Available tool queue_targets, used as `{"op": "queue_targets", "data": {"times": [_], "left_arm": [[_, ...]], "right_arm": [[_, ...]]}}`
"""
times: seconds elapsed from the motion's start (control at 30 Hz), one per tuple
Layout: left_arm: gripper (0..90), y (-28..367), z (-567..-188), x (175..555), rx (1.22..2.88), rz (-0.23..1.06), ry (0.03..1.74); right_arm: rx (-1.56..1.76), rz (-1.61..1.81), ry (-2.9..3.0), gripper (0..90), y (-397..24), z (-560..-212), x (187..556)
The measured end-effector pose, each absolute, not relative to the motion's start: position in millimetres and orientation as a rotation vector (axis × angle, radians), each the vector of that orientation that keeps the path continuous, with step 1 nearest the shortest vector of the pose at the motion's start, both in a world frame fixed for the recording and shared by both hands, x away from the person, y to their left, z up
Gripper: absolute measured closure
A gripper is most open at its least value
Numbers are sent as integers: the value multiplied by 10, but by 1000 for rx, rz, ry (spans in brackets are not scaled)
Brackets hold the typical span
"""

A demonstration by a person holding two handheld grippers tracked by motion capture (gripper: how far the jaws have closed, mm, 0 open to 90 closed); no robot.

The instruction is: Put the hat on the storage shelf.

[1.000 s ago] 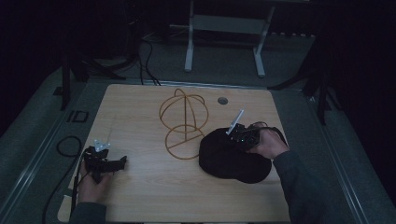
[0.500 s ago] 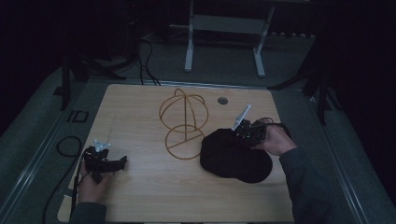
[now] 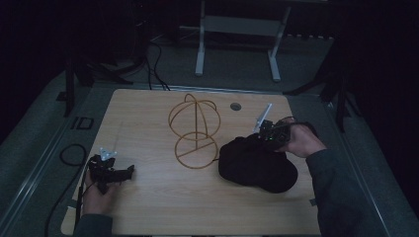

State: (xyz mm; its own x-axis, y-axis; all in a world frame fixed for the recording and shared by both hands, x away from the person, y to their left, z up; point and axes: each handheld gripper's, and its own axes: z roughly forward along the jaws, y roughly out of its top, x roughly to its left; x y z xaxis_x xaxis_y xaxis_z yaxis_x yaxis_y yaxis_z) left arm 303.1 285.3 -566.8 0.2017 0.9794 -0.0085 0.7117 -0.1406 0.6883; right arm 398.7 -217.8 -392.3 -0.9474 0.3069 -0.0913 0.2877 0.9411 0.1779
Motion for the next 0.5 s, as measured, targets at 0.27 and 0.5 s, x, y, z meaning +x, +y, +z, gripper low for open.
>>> {"op": "queue_targets", "data": {"times": [0.27,0.5], "left_arm": [[21,2853,-5668,3031,1918,616,1569],[21,2853,-5668,3031,1918,615,1569]], "right_arm": [[439,224,2978,844,-2213,-3724,3984],[433,333,2932,844,-2305,-3470,3951]]}}
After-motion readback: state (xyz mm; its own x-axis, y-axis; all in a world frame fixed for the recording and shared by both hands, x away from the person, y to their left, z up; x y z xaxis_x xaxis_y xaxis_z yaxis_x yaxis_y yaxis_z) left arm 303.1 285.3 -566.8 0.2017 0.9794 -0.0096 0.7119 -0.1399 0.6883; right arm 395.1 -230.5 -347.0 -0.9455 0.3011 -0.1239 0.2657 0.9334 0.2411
